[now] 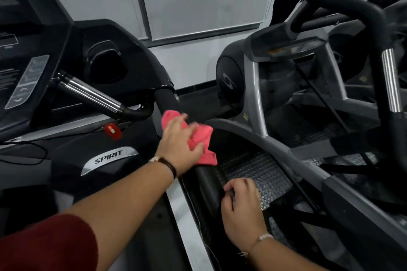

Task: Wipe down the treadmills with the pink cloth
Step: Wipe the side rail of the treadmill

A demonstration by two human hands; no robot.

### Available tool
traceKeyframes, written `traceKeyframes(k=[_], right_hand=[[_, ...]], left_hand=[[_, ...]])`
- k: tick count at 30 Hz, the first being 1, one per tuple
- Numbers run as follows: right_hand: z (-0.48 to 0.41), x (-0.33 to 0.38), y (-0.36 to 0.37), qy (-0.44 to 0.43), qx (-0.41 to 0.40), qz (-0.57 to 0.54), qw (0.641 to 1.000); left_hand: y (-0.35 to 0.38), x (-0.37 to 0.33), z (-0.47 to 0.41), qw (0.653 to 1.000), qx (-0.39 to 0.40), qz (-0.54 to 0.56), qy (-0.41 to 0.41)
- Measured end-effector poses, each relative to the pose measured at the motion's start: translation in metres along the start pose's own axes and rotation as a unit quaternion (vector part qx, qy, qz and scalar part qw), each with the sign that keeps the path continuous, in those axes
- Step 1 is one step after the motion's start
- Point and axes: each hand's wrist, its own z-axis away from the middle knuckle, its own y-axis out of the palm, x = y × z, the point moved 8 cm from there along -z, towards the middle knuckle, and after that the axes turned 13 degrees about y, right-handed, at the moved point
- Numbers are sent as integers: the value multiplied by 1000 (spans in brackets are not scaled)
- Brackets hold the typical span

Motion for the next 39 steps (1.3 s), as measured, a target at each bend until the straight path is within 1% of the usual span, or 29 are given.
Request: traceKeyframes(k=[1,3,5,6,10,13,14,15,17,19,21,22,23,26,28,30,32,33,35,37,38,39], right_hand=[[0,0,0,4,1,0,1000],[0,-1,0,11,4,-4,1000],[0,0,2,15,19,-4,1000],[0,0,4,16,28,-1,999],[0,4,7,1,44,19,999],[-1,5,6,-5,36,13,999],[-1,5,6,-6,34,9,999],[-1,4,5,-5,34,8,999],[0,4,6,3,49,13,999],[1,4,7,20,73,21,997],[2,5,6,24,78,28,996],[3,7,5,21,74,35,996],[3,9,4,20,72,42,996],[3,10,3,24,78,57,995],[3,12,2,25,69,59,996],[4,13,1,25,59,65,996],[3,12,-2,21,37,50,998],[3,11,-4,20,23,28,999],[3,10,-7,-1,10,-24,1000],[4,23,-9,-53,3,-78,996],[0,31,-8,-58,3,-110,992],[-6,38,-7,-47,5,-142,989]], left_hand=[[-1,10,1,996,-10,34,-80],[1,16,17,965,-49,130,-220],[11,12,37,926,-70,200,-312],[15,10,42,916,-67,212,-333],[19,19,35,893,-51,233,-381],[17,22,24,890,-37,226,-394],[18,29,24,878,-45,243,-409],[21,36,24,858,-58,278,-427],[26,47,26,793,-92,386,-463],[35,51,29,723,-109,489,-476],[44,46,30,679,-105,566,-455],[46,43,32,673,-95,579,-450],[45,45,33,689,-86,564,-447],[25,52,25,792,-28,423,-439],[12,47,23,845,-3,320,-429],[4,29,22,900,-27,234,-367],[0,1,26,951,-79,168,-247],[1,-13,29,968,-83,144,-186],[9,-30,30,991,-39,77,-99],[16,-32,28,997,24,17,-70],[17,-31,26,996,52,21,-63],[17,-33,23,994,75,54,-64]])
